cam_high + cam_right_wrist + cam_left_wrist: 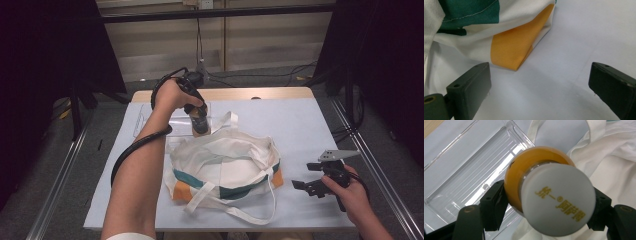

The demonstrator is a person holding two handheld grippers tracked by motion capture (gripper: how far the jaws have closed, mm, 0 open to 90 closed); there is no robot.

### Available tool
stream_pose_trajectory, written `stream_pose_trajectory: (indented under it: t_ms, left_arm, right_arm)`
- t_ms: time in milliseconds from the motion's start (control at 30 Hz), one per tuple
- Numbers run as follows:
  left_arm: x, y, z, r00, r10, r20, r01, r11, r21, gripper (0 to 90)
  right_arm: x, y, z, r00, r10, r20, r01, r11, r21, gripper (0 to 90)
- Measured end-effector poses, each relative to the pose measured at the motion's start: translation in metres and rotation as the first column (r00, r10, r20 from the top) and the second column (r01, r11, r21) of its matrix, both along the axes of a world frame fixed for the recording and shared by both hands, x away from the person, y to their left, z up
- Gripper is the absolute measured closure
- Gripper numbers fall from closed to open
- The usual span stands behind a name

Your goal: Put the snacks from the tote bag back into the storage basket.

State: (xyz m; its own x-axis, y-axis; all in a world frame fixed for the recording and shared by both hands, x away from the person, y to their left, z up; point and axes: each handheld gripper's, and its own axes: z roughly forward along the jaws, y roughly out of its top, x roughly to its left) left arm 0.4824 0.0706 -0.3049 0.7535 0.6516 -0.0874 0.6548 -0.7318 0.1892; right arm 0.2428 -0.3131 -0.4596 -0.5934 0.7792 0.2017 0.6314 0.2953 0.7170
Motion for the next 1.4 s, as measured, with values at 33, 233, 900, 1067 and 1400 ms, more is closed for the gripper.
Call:
stream_pose_trajectory:
  t_ms: [33, 233, 900, 1067, 1400]
  left_arm:
    - [0.0, 0.0, -0.001, 1.0, 0.0, -0.001, 0.0, 1.0, 0.0, 30.4]
    - [0.0, 0.0, -0.004, 1.0, -0.004, -0.004, 0.004, 1.0, 0.001, 30.4]
    - [0.001, 0.001, -0.016, 0.9998, 0.012, -0.015, -0.012, 0.9999, -0.001, 30.4]
    - [0.001, 0.0, -0.019, 0.9999, 0.007, -0.016, -0.007, 1.0, 0.005, 30.3]
    - [0.001, 0.0, -0.024, 0.9999, 0.003, -0.015, -0.003, 1.0, 0.005, 30.3]
  right_arm:
    - [0.0, 0.0, 0.0, 1.0, -0.001, 0.0, 0.001, 1.0, 0.001, 4.2]
    - [0.0, 0.0, 0.0, 1.0, 0.0, -0.001, 0.0, 1.0, 0.0, 4.2]
    - [0.0, 0.0, 0.0, 1.0, -0.001, -0.001, 0.001, 1.0, 0.001, 4.2]
    - [0.0, -0.001, 0.0, 1.0, -0.004, -0.002, 0.004, 1.0, 0.002, 4.1]
    - [0.0, 0.0, 0.0, 1.0, -0.001, -0.001, 0.001, 1.0, 0.004, 4.2]
